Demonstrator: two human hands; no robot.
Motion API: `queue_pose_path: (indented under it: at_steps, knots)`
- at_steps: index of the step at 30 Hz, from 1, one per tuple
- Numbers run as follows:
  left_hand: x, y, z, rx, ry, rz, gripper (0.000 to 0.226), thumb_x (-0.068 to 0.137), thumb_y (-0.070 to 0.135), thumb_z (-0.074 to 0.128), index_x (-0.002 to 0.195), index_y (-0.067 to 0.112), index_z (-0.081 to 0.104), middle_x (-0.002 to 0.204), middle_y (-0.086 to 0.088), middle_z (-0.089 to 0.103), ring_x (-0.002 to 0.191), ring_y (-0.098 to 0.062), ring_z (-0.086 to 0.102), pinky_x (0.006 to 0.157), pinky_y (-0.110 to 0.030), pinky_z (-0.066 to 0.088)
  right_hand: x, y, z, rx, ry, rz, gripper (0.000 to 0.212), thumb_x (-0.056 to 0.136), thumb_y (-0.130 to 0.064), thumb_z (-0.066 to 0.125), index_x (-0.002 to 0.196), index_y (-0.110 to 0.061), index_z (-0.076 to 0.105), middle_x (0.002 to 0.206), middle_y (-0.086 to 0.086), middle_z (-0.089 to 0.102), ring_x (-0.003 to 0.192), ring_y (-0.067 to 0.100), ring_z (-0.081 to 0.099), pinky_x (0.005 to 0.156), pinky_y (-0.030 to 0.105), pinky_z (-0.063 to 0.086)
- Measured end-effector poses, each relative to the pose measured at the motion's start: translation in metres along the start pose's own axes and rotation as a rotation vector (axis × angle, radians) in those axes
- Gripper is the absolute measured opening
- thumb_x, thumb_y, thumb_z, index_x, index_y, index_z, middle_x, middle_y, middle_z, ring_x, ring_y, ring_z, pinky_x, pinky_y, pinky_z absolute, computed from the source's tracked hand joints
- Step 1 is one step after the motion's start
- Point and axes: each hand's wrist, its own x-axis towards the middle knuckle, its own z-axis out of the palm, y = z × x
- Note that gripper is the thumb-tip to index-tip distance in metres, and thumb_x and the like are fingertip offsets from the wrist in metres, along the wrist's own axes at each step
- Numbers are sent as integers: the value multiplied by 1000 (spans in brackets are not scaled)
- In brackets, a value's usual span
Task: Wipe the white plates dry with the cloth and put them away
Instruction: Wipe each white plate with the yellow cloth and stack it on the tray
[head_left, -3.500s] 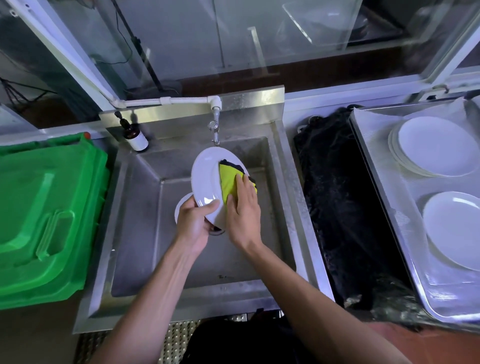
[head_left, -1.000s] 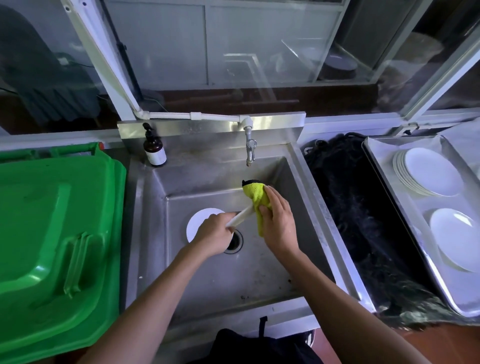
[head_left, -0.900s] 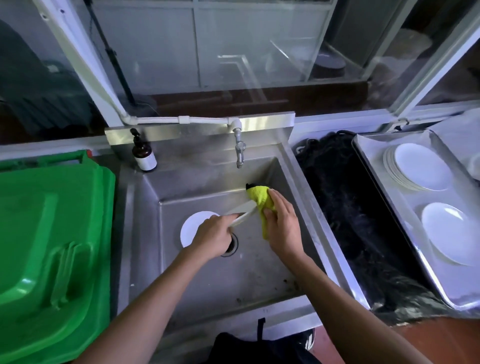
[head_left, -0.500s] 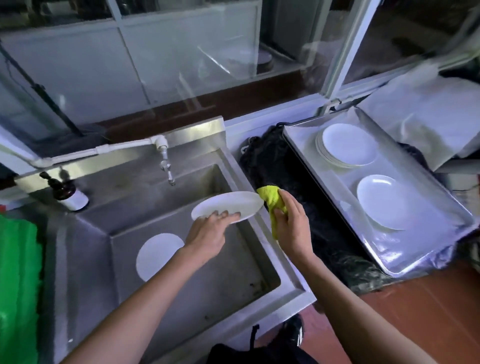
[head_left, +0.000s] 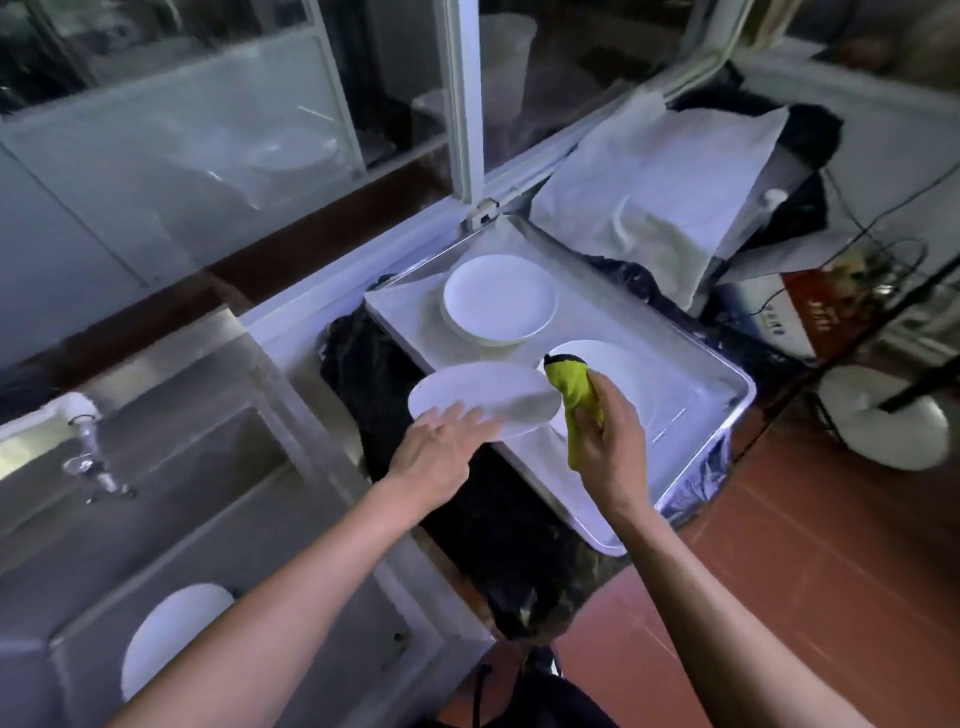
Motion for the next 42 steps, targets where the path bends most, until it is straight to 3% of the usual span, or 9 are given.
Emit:
queue_pose_path:
  at_steps: [2,4,12,18,22,27,32,38,42]
  knots:
    - [23,19,2,46,11,57,80,93,-5,36,159,38,23,167,10,25,155,-15,18,122,-33,15,6,15,-20,-2,12,23,16,99,-12,51,111,-21,56,89,-4,59,75,26,51,64,41,47]
    - [44,38,5,75,-1,103,78,92,-6,38,158,35,27,165,7,31,152,-18,24,120,-35,21,11,29,-36,-8,10,71,20,99,-10,51,114,-20,56,86,-2,57,69,31,51,61,45,48]
    - [107,90,26,210,-79,218,73,91,-1,35,156,32,26,155,3,39,142,-23,35,104,-37,31,26,71,-64,4,-16,199,39,98,-4,51,135,-15,53,119,9,63,94,37,61,82,56,53]
    - [132,104,45,229,-143,205,75,94,-2,37,159,30,19,167,-4,23,153,-29,20,119,-42,20,33,84,-68,-1,12,218,41,98,-5,56,138,-13,54,130,2,62,112,29,55,97,48,47]
    - [140,116,60,279,-243,178,79,97,2,38,162,31,5,172,-2,3,157,-33,1,125,-50,6,33,89,-69,9,17,197,39,96,-7,57,134,-17,55,127,-9,61,111,21,54,95,40,44]
    - [147,122,75,246,-277,182,87,94,-7,36,162,27,-6,171,-6,-10,156,-36,-10,125,-54,1,34,96,-70,8,-7,169,32,90,-6,55,122,-13,57,112,2,63,99,30,57,88,49,47]
    - [156,118,87,240,-269,197,91,91,-11,37,162,24,-6,170,-8,-14,155,-40,-14,125,-57,0,27,106,-70,-17,-23,262,43,95,-2,59,137,-12,55,136,2,60,122,28,55,104,47,43]
    - [155,111,103,278,-251,201,90,92,-2,44,162,26,-6,170,-8,-12,155,-40,-13,124,-57,1,24,105,-71,-32,-57,278,45,95,-4,57,138,-17,54,134,-2,60,119,27,55,100,48,45]
    - [154,111,96,260,-231,200,76,96,6,44,161,25,11,170,-6,2,156,-37,-3,123,-56,11,24,102,-72,-37,-73,274,45,94,-2,57,137,-17,56,133,-2,61,119,27,56,100,47,45]
